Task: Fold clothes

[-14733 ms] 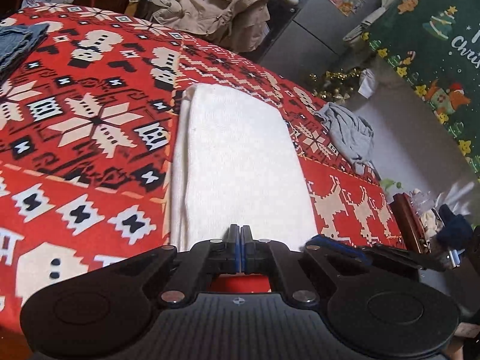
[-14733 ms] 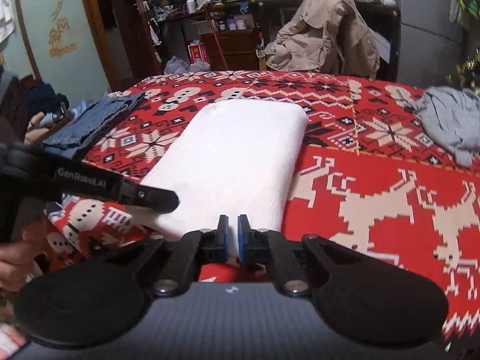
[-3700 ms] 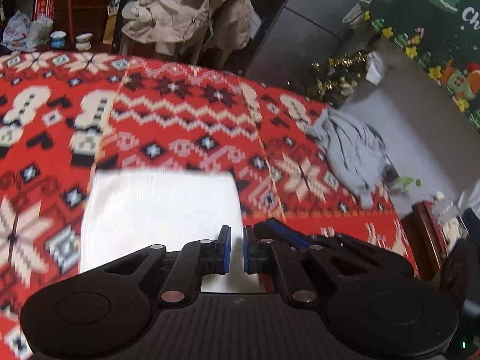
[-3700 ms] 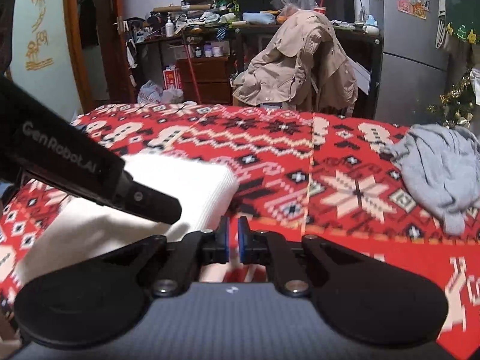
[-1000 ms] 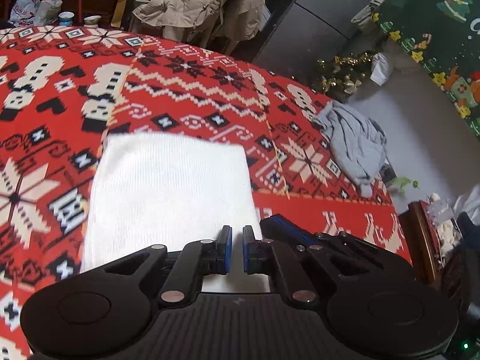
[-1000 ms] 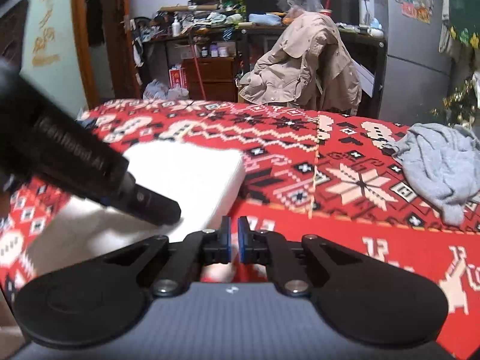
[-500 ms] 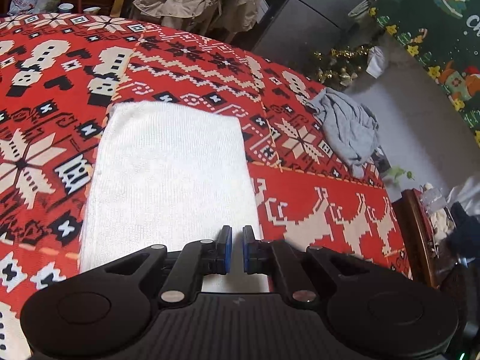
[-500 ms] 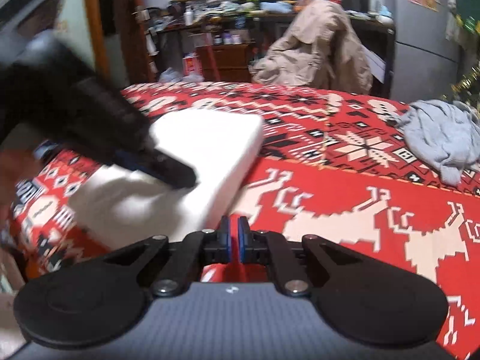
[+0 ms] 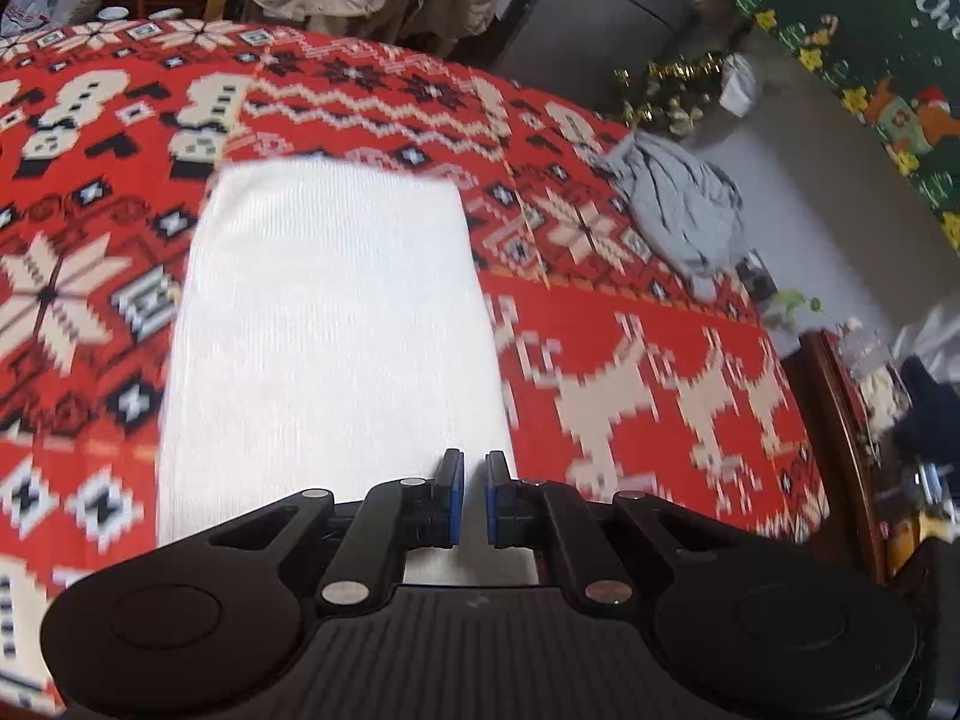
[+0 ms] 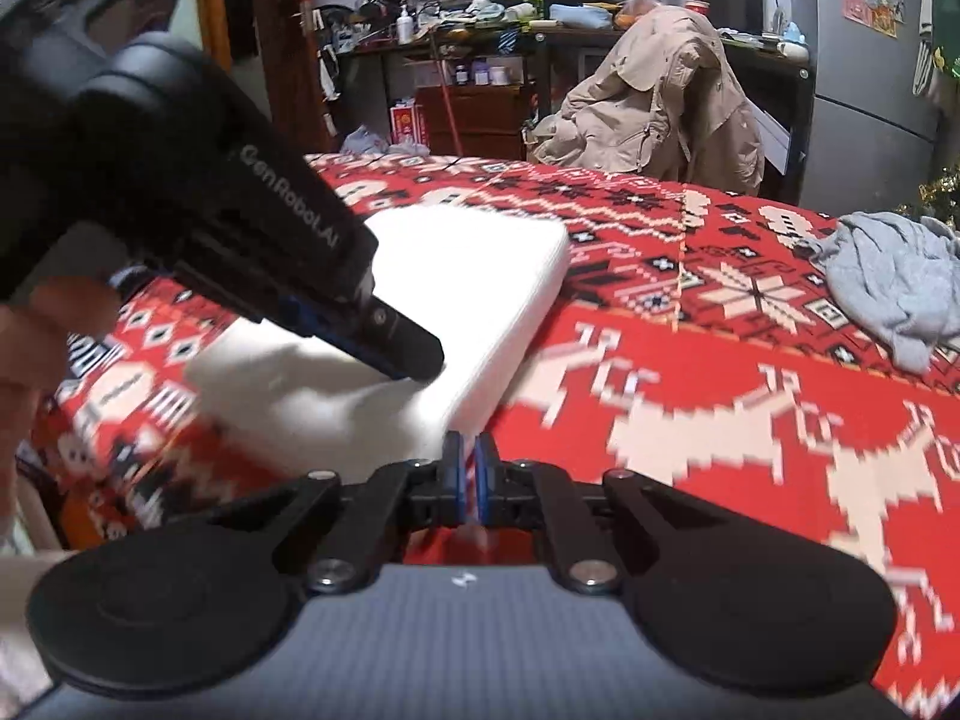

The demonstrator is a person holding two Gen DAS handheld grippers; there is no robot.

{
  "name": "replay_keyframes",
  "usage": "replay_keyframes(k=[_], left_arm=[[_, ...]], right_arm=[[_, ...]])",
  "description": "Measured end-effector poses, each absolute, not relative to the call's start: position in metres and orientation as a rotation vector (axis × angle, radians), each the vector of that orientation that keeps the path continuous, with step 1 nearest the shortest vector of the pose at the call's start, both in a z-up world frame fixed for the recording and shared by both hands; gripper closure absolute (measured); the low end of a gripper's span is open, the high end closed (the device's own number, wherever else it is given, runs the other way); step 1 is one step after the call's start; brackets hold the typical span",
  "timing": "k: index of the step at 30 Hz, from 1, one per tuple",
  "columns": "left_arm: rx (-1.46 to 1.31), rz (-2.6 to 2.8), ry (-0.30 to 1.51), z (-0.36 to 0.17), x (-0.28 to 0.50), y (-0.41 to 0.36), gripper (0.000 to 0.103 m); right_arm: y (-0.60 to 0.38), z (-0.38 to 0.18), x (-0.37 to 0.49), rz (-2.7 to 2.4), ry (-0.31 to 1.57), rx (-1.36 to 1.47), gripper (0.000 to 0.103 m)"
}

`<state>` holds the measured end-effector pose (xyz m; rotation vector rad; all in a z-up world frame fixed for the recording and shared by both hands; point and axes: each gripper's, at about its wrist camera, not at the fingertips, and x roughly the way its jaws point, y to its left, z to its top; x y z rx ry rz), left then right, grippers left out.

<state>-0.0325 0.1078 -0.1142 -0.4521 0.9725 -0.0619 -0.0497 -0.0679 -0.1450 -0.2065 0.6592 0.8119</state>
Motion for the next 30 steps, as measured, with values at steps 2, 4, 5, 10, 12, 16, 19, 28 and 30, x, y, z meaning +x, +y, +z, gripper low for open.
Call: replay_keyframes(k=[2,4,5,10,12,16,19,28,30], left_arm=[[-0.446,-0.065,0.977,-0.114,-0.036,0.106,0.097],[-0.45,-0.062,0.973,-0.114,-0.033,0.107,0.097],[-0.453,-0.06,0.971,-0.114,-0.032,0.107,0.097],[-0.464,-0.05,0.962,-0.114,-0.025,0.109,0.097],[-0.466,-0.052,0.961,-0.114,-0.026,0.109,0.097],[-0.459,-0.07,0.976,-0.115,-0.042,0.105,0.097],[-0.453,-0.078,0.984,-0.114,-0.052,0.103,0.097],[-0.433,-0.064,0.971,-0.114,-0.049,0.098,0.097],[-0.428,-0.062,0.971,-0.116,-0.047,0.097,0.097]], right_arm=[[-0.074,-0.143,-0.053,0.803,0.662,-0.199,0.096],[-0.074,-0.142,-0.046,0.778,0.65,-0.192,0.096],[-0.073,-0.141,-0.04,0.768,0.64,-0.184,0.096],[-0.063,-0.143,-0.023,0.77,0.639,-0.182,0.096],[-0.063,-0.143,-0.033,0.795,0.646,-0.199,0.096],[-0.069,-0.142,-0.056,0.839,0.657,-0.227,0.097],[-0.078,-0.138,-0.075,0.868,0.664,-0.245,0.096],[-0.082,-0.135,-0.068,0.814,0.656,-0.215,0.096],[-0.083,-0.136,-0.07,0.815,0.664,-0.215,0.096]])
